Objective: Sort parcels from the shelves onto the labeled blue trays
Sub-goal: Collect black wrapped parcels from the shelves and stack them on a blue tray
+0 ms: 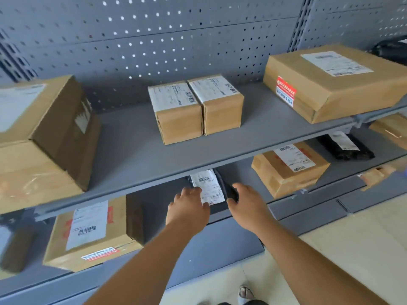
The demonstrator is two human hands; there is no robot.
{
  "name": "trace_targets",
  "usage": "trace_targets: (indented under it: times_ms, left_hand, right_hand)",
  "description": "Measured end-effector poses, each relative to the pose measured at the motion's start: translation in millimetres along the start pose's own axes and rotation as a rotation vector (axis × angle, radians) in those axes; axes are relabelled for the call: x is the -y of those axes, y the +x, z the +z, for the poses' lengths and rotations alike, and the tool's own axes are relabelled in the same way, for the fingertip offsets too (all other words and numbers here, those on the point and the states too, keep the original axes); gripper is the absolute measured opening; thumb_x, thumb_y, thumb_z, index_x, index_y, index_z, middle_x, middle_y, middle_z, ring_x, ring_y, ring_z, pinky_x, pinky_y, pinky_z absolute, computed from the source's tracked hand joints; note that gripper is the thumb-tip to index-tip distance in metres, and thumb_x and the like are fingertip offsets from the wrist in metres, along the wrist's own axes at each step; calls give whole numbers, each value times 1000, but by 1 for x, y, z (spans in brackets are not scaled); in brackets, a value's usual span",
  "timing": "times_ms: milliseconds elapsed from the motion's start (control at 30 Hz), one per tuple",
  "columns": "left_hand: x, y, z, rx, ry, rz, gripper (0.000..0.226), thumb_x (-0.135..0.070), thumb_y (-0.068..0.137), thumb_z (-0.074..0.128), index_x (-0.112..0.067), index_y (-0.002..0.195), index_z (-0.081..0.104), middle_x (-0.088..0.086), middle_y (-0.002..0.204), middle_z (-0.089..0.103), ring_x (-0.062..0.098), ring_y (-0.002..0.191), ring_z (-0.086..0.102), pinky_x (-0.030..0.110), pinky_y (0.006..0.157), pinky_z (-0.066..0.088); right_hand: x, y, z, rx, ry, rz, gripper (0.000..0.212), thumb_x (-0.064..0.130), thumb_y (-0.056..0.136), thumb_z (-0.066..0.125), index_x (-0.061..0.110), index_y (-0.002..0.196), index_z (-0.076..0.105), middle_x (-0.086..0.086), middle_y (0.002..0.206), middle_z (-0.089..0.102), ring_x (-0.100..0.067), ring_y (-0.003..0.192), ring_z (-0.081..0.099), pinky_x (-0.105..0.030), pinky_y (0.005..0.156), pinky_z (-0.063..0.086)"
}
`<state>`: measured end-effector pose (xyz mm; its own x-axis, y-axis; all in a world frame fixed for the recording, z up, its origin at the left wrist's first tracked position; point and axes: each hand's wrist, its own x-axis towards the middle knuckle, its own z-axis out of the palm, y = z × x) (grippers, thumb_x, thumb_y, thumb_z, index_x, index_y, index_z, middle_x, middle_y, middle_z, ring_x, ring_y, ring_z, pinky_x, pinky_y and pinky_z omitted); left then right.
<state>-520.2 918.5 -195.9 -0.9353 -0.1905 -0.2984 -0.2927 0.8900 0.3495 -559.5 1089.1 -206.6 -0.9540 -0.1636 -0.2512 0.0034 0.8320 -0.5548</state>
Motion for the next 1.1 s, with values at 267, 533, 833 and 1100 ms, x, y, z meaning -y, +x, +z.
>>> trace_targets:
  times_ms: [267,533,833,1100]
  left_hand:
    - [-13,27,16,-12,-74,-216,42,-36,97,50,-23,137,47,6,137,49,30,126,48,44,101,42]
    - [-18,50,52,-4,-142,-326,34,-29,98,47,-16,130,50,9,129,50,31,124,47,45,98,44]
    - [1,87,101,-64,-293,-416,39,-33,101,46,-14,135,46,9,135,50,31,128,46,46,103,45]
    - [15,109,125,-125,-441,-422,33,-27,94,42,-15,122,54,9,118,59,31,108,57,44,94,51]
  right_hand:
    - [-26,51,2,147,-83,-139,51,30,101,51,12,148,43,-9,145,55,-29,129,52,-34,100,45]
    - [-51,87,20,186,-66,-142,49,30,98,53,8,141,48,-13,127,63,-32,116,59,-40,95,51]
    - [-63,118,62,134,-38,-180,46,26,98,56,6,138,48,-13,134,58,-31,126,52,-35,98,42]
    - [-63,130,91,148,127,-130,46,23,99,56,12,142,47,-7,136,62,-28,122,58,-34,97,49]
